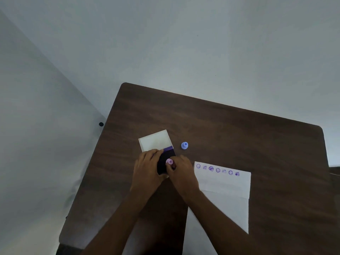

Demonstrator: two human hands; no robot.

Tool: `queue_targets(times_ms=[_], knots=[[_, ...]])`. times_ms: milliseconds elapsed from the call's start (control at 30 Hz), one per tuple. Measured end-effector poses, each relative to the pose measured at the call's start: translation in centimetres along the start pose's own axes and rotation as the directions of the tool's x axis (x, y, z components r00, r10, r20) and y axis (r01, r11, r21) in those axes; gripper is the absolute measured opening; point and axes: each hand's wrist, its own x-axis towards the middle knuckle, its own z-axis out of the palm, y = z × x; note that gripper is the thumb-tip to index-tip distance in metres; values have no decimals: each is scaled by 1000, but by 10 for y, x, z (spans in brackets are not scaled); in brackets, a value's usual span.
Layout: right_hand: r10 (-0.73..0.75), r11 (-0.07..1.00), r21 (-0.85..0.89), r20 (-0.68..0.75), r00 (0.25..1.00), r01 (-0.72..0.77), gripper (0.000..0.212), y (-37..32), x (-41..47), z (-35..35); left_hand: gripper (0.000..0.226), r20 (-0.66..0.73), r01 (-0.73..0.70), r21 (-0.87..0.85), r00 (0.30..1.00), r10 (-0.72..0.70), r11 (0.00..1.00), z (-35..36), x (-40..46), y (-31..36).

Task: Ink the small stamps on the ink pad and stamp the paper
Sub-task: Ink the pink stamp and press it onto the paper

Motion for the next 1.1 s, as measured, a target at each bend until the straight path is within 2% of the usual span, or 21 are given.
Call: queue_targets(times_ms=[67,133,200,300,400,467,533,667,800,967,1033,1100], knots=[[-113,991,56,-156,981,123,28,7,-10,-8,74,26,-8,-36,1000,9,999,-3,3,10],[-165,977,87,-277,947,195,22,15,-18,-17,61,-14,-82,-99,997,81,992,-3,6,20],[-124,985,78,-284,951,151,27,26,-21,-27,58,41,-79,-134,996,85,988,0,7,34],[-75,978,137,-478,875,159,24,50,-30,-49,52,165,25,-131,986,-3,991,10,7,57],[27,974,198,-573,819,106,17,77,-41,-65,37,144,-226,-130,959,243,966,18,7,80],[154,952,303,-594,790,43,16,100,-49,-76,32,163,-313,-126,930,331,941,28,7,100],[252,911,411,-611,751,29,16,119,-58,-81,33,185,-289,-144,932,313,946,42,7,117],[402,820,572,-602,690,21,14,148,-72,-90,43,229,-272,-59,933,279,960,73,14,155],[449,774,631,-604,658,51,12,167,-76,-103,39,184,-373,-43,909,375,927,91,22,186],[505,714,698,-558,658,44,12,184,-66,-104,41,148,-373,13,919,367,928,104,30,201],[454,738,671,-569,686,68,8,188,-66,-101,41,155,-376,33,917,367,926,107,30,201],[421,775,628,-599,681,73,8,194,-66,-99,41,159,-382,41,915,372,923,110,29,201]])
